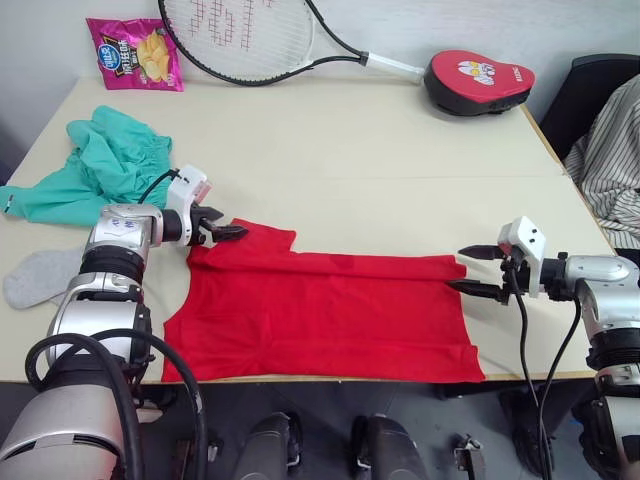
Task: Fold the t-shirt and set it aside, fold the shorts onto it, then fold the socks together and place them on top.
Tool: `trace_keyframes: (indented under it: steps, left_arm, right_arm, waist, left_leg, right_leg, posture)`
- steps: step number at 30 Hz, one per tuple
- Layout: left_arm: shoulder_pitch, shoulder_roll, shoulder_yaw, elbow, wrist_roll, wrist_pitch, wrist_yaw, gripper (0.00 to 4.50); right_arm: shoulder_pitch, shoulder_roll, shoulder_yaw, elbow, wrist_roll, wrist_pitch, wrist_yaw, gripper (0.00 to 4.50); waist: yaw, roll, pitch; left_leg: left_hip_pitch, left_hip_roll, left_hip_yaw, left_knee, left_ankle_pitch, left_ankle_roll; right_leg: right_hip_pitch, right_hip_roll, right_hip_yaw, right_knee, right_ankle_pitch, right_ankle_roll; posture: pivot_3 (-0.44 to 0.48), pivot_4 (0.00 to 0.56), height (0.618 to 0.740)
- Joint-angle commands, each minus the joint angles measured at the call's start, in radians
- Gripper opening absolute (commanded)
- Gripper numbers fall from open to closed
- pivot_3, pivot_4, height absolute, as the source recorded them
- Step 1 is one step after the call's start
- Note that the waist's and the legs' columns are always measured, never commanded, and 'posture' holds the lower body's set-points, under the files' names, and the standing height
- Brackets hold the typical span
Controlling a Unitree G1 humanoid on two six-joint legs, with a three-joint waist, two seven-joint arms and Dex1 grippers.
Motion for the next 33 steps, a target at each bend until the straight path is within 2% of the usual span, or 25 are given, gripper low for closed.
trace_keyframes:
  steps: [1,3,15,19,22,32,33]
  left_arm:
    - [-0.017,-0.03,0.001,0.032,0.017,-0.019,0.025,4.31]
    - [-0.019,-0.047,0.01,0.045,0.015,-0.017,0.037,3.95]
    - [0.018,-0.07,0.033,0.039,0.013,-0.07,0.044,0.05]
    - [0.035,-0.066,0.04,0.032,0.013,-0.095,0.036,0.02]
    - [0.044,-0.064,0.044,0.024,0.013,-0.106,0.033,0.0]
    - [0.055,-0.058,0.043,0.01,0.014,-0.132,0.014,0.0]
    - [0.056,-0.058,0.043,0.009,0.014,-0.133,0.012,0.0]
  right_arm:
    - [-0.008,-0.016,-0.022,-0.021,0.024,0.008,0.002,4.35]
    - [-0.004,-0.018,-0.024,-0.027,0.027,0.015,0.002,4.37]
    - [-0.025,-0.026,-0.007,-0.026,0.023,0.042,0.0,4.37]
    - [-0.04,-0.027,0.006,0.0,0.0,0.028,-0.001,4.37]
    - [-0.043,-0.028,0.013,0.022,-0.013,0.01,0.003,3.77]
    - [-0.036,-0.031,0.017,0.061,-0.036,-0.034,0.008,0.12]
    - [-0.036,-0.03,0.015,0.064,-0.034,-0.038,0.006,0.03]
  waist:
    - [0.002,0.0,0.0]
    - [0.005,0.0,0.0]
    - [0.019,0.0,0.0]
    - [0.018,0.0,0.0]
    - [0.019,0.0,0.0]
    - [0.018,0.0,0.0]
    - [0.018,0.0,0.0]
  left_leg:
    - [0.0,0.0,0.0,0.0,0.0,0.0]
    - [0.0,0.0,0.0,0.001,0.0,0.0]
    - [0.0,-0.001,0.0,0.002,-0.001,0.001]
    - [0.0,-0.001,0.0,0.002,-0.001,0.001]
    - [0.0,-0.001,0.0,0.002,-0.001,0.001]
    - [0.0,-0.001,0.0,0.002,-0.001,0.001]
    - [0.0,-0.001,0.0,0.002,-0.001,0.001]
  right_leg:
    - [0.0,0.0,0.0,0.0,0.0,0.0]
    - [0.0,-0.001,0.0,0.001,0.0,0.0]
    - [0.0,-0.007,-0.001,0.001,0.0,0.0]
    - [0.0,-0.007,-0.001,0.001,0.0,0.0]
    - [0.0,-0.007,-0.001,0.001,0.0,0.0]
    - [0.0,-0.007,-0.001,0.001,0.0,0.0]
    - [0.0,-0.007,-0.001,0.001,0.0,0.0]
  posture:
    - [0.0,0.15,0.74]
    - [0.0,0.15,0.74]
    - [0.0,0.15,0.74]
    - [0.0,0.15,0.74]
    - [0.0,0.15,0.74]
    - [0.0,0.15,0.74]
    - [0.0,0.15,0.74]
